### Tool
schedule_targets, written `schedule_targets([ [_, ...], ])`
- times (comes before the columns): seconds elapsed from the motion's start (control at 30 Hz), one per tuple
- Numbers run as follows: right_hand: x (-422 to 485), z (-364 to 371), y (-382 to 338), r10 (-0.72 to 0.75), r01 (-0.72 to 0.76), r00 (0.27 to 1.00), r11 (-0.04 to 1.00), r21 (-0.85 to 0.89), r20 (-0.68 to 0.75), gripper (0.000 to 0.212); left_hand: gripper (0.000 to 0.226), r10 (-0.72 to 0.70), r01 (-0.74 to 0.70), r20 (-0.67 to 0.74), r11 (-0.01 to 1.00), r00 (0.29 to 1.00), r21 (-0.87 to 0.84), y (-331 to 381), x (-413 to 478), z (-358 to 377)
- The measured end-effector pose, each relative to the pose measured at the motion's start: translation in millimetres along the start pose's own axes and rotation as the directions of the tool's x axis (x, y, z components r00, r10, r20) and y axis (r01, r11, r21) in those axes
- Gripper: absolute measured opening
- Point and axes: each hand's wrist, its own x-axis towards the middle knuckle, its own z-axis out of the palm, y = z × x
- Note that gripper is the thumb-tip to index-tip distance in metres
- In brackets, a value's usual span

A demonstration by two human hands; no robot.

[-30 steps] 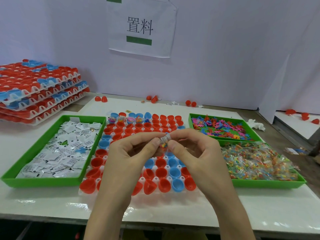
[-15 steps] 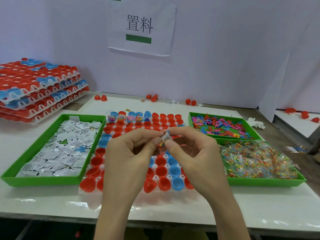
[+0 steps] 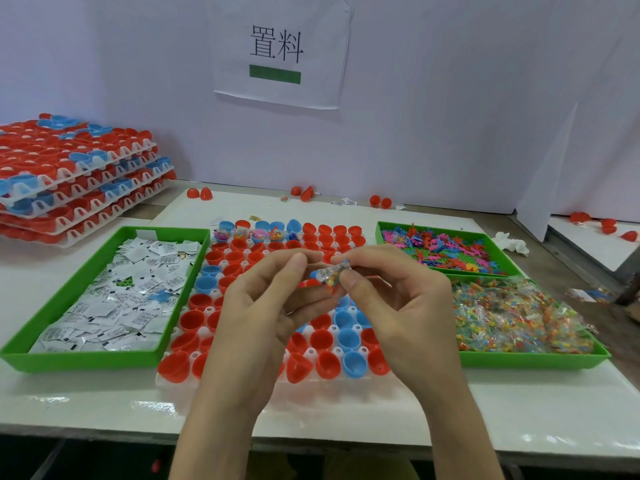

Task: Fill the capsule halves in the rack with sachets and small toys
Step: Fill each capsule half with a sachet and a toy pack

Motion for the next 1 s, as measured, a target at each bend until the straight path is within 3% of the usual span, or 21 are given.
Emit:
schedule_targets([
  [0.2,-0.1,-4.2,-1.9,-0.123,0.122,0.992,0.989,-0.082,0.002,0.026,0.044,-0.134,0.135,-0.017,0.986,0.991,0.095,-2.0,2.0,0.0],
  [0.33,0.6,-6.4,-2.3,-0.204,0.208,0.978,0.967,-0.144,0.046,0.023,0.042,-0.274,0.273,0.141,0.962,0.951,0.028,1.6,2.8,1.1],
  [0.53,1.1,-13.4,-1.4,-0.243,0.257,0.965,0.953,-0.158,0.101,0.019,0.035,-0.259,0.277,0.202,0.959,0.944,-0.063,0.3,5.1,-4.7],
  [0.67,1.4,-16.0,-3.0,-0.23,0.25,0.963,0.956,-0.152,0.139,0.022,0.027,-0.178,0.191,0.214,0.981,0.96,-0.041,-0.4,0.6,-8.3],
  [0.8,0.1,-18.0,-5.1,-0.192,0.207,0.971,0.973,-0.104,0.139,0.026,0.026,-0.037,0.035,0.135,0.999,0.99,0.022,-0.7,-2.3,-5.2],
  [1.0,0.6,-11.8,-5.5,0.098,-0.101,0.99,0.994,0.028,0.103,0.022,0.016,0.249,-0.259,0.072,0.915,0.966,0.309,-2.7,-3.9,0.7],
])
